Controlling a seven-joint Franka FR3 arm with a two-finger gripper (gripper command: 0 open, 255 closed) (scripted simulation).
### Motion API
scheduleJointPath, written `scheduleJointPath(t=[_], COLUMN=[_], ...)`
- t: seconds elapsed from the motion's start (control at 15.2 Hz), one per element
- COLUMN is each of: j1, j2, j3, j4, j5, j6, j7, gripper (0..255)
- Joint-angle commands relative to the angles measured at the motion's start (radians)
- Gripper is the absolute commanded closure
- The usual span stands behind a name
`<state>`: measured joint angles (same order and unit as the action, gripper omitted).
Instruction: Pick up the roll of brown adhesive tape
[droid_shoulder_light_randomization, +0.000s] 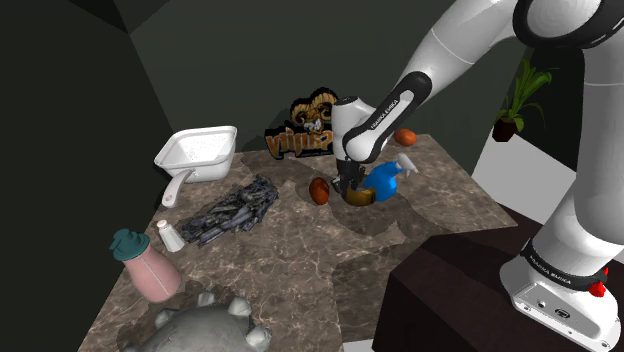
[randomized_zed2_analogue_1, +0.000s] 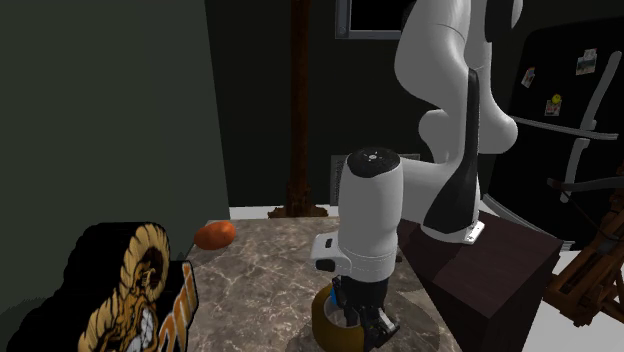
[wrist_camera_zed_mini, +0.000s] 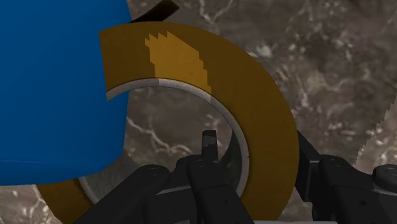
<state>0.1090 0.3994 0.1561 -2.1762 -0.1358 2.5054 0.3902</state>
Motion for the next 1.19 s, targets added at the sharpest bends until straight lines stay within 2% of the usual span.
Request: scheduleJointPath(t=[0.0, 1.12], j1=[0.0, -0.017], j2=[0.001, -0.16], j3=[0.0, 0.024], j4=[0.0, 0.012], j5=[0.0, 0.05], j6=[0.0, -0.169], j7=[0.0, -0.036], gripper=[255, 255])
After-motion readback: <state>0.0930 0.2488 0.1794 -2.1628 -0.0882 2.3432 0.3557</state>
